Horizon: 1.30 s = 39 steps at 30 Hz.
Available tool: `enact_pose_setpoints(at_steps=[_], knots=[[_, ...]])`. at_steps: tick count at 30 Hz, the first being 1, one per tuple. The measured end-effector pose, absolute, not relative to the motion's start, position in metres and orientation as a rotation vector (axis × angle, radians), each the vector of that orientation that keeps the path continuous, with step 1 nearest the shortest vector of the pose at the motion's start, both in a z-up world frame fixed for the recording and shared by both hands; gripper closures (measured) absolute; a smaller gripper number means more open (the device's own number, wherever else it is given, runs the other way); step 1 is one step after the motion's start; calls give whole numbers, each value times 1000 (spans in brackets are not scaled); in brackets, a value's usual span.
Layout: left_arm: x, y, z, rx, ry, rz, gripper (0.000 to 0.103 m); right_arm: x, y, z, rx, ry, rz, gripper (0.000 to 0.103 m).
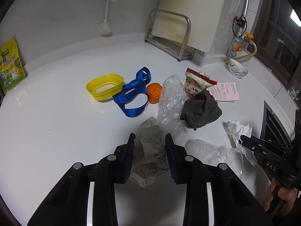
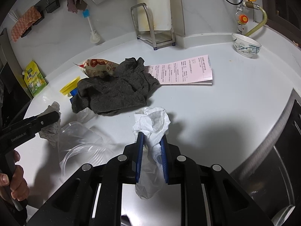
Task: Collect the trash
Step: 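Grasp the crumpled paper with the left tool while the right tool holds the tissue, then carry both tissues over the trash bin and open both tools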
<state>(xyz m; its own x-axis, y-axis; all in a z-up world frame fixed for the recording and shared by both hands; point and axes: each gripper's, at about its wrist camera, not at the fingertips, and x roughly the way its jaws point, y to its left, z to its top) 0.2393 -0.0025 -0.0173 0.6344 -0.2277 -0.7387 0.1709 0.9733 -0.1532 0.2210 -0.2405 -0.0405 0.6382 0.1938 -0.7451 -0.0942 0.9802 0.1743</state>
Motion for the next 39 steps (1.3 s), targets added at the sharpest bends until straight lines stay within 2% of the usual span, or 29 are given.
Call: enact_pose_setpoints(at_steps=[10, 19, 28, 39], knots=[[167, 2, 6, -46, 801, -247, 71, 160, -239, -22, 154, 809, 134, 85], [78, -17, 9, -3, 767, -312, 71, 64, -233, -17, 201, 753, 98, 85], [14, -44, -15, 50, 775, -372, 71, -22, -232, -62, 271, 819, 85, 85], [-9, -67, -58, 77, 852, -392, 71, -58, -232, -94, 278, 879, 81, 85]])
